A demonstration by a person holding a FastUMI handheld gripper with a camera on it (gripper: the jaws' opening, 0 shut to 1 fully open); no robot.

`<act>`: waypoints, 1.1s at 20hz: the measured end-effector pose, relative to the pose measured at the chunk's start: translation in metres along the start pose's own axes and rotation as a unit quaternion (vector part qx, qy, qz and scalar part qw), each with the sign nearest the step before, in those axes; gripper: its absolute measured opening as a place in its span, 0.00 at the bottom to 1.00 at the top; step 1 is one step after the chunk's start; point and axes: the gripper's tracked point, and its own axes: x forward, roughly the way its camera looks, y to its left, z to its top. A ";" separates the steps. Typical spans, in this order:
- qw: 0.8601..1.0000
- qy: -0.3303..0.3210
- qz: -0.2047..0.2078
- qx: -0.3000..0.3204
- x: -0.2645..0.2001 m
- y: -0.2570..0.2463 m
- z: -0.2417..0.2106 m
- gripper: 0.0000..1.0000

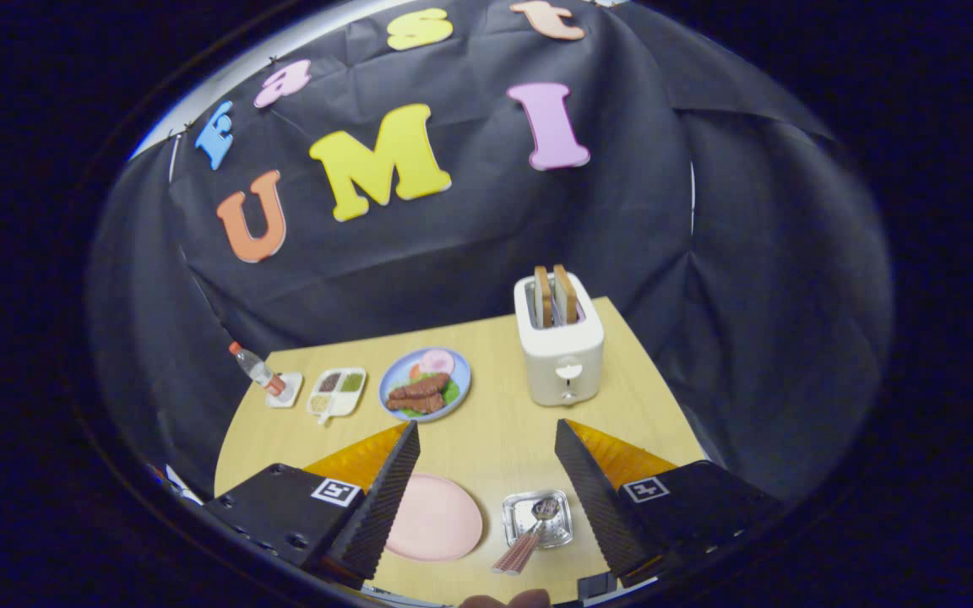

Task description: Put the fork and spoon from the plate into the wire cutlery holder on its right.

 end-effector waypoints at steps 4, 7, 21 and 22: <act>0.991 -0.128 -0.010 -0.023 -0.049 0.008 0.031 0.97; 0.979 -0.199 -0.013 -0.048 -0.076 0.015 0.044 0.96; 0.954 -0.294 -0.023 -0.060 -0.136 0.016 0.058 0.96; 0.954 -0.292 -0.022 -0.060 -0.136 0.018 0.055 0.96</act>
